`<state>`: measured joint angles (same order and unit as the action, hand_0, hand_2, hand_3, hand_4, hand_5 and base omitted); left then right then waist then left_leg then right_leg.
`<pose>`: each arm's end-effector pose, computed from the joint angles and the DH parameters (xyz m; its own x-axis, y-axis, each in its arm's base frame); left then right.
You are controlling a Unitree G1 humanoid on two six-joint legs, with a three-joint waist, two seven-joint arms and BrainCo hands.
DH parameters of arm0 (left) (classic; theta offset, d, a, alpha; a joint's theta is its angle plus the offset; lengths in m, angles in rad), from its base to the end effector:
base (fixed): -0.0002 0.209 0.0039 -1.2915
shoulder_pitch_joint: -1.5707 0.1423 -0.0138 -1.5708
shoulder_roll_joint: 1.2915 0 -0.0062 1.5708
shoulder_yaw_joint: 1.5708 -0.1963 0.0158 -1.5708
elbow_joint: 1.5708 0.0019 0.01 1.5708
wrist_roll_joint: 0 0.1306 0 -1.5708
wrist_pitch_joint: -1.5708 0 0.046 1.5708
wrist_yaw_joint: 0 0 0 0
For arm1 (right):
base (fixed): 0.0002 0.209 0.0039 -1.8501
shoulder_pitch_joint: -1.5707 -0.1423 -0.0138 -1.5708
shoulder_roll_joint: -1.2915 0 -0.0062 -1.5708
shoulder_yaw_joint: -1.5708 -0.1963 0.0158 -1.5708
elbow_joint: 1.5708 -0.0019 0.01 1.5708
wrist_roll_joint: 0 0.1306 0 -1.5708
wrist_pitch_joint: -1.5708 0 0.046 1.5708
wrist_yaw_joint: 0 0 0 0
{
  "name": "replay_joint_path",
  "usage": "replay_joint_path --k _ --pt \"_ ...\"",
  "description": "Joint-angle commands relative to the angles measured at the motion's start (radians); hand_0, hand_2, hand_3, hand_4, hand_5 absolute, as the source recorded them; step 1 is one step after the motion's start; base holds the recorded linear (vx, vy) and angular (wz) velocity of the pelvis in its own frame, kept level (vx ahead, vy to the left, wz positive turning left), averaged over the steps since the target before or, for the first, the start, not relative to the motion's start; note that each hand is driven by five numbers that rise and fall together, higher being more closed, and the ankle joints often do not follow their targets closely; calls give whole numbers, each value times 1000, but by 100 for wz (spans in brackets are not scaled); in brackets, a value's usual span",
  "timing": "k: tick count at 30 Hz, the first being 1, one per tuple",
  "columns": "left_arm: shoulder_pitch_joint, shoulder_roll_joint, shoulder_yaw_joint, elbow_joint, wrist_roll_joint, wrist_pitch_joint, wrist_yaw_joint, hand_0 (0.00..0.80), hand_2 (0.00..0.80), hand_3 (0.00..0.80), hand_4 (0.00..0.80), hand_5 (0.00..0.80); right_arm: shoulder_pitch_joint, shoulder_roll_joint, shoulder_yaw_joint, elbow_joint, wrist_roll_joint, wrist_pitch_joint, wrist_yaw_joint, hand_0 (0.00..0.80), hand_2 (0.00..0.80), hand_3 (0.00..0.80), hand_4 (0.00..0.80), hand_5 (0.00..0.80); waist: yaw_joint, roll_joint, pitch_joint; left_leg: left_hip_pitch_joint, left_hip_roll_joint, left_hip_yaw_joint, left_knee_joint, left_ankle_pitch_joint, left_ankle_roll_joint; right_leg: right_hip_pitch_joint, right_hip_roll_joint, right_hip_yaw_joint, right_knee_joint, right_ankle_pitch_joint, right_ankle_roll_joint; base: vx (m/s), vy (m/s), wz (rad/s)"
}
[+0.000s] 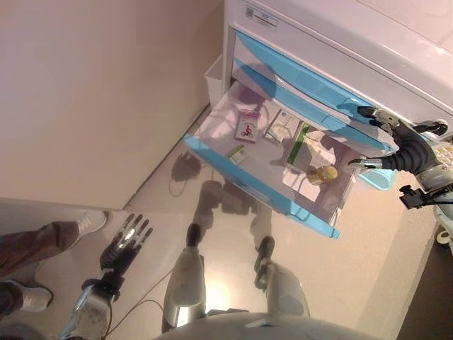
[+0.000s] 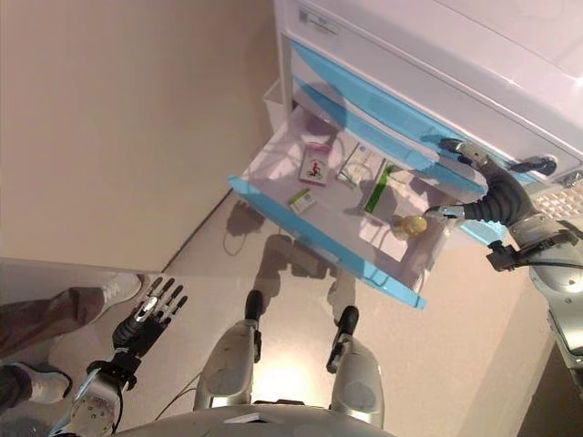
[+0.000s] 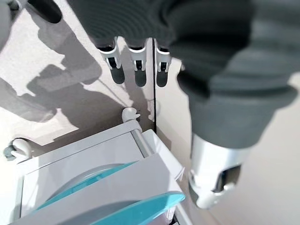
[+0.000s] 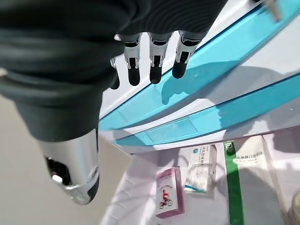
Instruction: Open the drawer and pick up the medicine
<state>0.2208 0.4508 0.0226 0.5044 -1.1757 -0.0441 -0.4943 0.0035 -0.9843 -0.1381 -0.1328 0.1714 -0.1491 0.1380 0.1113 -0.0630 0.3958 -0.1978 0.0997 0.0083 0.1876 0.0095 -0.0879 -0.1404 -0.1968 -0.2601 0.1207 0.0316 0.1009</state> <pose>0.1007 0.2872 -0.0478 0.9569 -0.0401 -0.2877 -0.1703 0.7248 -0.6676 0.1920 -0.3072 0.1664 0.9556 0.2346 0.1785 -0.0203 0.6565 -0.7540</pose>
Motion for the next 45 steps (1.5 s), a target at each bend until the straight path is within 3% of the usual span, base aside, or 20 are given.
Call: replay_joint_path --k 1,11,21,45 --pt "5 61 -28 -19 19 -8 6 0 0 0 0 0 -86 -71 47 23 -74 -2 -30 0 0 0 0 0 20 -23 -4 -32 -20 12 32 -49 29 61 -36 14 20 -20 65 -7 -2 7" --pt "-2 90 -57 -82 15 26 36 0 0 0 0 0 -264 -141 206 169 -279 49 -103 0 0 0 0 0 65 -17 8 -41 -29 -10 40 -48 31 72 -40 -4 19 -23 61 0 -8 6" --pt "-12 98 -71 -117 16 56 50 0 0 0 0 0 -399 -154 340 216 -407 76 -97 0 0 0 0 0 96 4 24 -64 -46 -29 50 -47 33 61 -48 -19 36 -36 52 -7 22 6" --pt "-51 100 -106 -160 14 80 68 0 0 0 0 0 -513 -53 517 279 -487 94 -61 0 0 0 0 0 124 8 53 -87 -63 -43 59 -51 42 32 -49 -25 51 -34 51 -3 1 4"
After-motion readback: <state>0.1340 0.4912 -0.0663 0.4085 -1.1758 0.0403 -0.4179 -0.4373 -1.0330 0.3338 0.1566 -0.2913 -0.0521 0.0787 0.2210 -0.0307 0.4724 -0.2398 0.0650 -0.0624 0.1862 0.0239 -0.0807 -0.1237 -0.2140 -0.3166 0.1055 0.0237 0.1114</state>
